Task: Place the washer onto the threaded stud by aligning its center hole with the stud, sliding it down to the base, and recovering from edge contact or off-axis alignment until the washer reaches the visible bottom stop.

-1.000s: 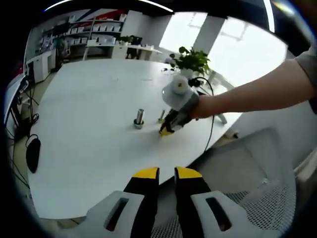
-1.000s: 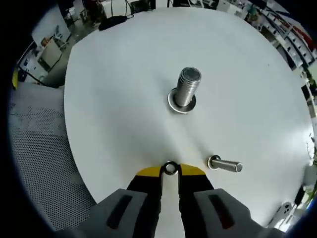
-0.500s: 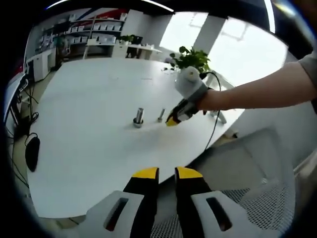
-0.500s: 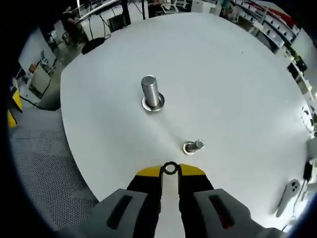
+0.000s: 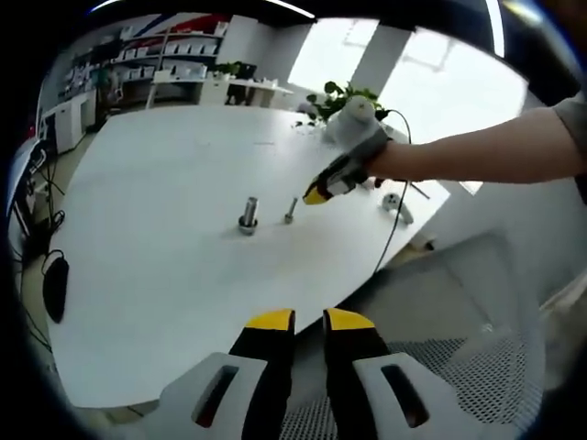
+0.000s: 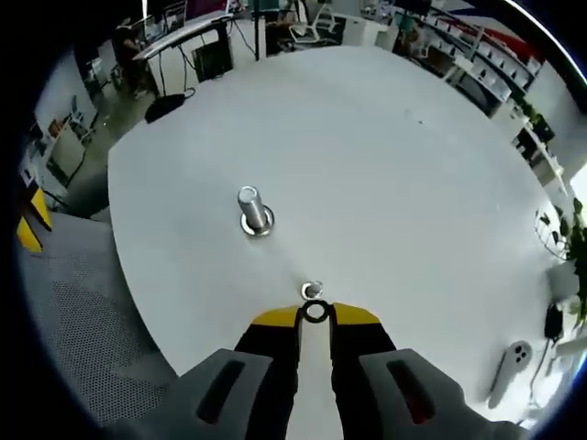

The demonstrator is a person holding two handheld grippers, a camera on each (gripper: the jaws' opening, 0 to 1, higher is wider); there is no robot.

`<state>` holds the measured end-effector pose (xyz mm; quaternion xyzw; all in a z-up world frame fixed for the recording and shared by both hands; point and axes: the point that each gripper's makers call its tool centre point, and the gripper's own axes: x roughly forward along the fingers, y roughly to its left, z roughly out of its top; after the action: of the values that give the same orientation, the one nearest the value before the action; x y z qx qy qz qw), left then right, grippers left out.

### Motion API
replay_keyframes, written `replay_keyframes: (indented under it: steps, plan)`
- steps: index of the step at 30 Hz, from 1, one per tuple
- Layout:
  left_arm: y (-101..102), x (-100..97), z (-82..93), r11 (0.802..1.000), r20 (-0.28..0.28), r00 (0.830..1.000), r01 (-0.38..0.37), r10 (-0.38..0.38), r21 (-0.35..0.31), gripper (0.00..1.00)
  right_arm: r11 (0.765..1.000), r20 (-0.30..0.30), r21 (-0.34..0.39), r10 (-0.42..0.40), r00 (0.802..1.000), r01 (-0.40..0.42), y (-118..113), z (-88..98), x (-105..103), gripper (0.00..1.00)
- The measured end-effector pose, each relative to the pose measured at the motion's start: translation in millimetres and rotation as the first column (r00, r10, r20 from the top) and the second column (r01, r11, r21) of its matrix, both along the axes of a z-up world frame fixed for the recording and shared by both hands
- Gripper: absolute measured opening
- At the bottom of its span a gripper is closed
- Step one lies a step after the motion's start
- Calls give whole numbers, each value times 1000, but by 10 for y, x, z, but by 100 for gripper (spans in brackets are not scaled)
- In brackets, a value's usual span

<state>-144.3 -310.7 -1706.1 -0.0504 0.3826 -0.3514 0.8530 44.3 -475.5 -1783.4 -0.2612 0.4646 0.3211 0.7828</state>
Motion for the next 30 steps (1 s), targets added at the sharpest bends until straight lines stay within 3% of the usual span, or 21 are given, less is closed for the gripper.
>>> replay_keyframes:
  steps: [3,8,15,30]
  plan:
    - [-8,-3,8,1000,3,1000,4,-4,-4,9,1000,29,-17,22,999,-22,33,32,38,13]
    - [-12,-12,8,1000,0,1000,7,-7,-5,9,999,25,-31,35,999,-34,78,10,70,13]
    - [-25,-29,2,1000,-2,1000,19,-19,-1,9,995,3,-83,60,998,-59,83,-82,96,13]
    - [-39,-34,1,1000,-3,1000,24,-24,-4,9,990,-42,-119,76,996,-81,118,-231,128,13]
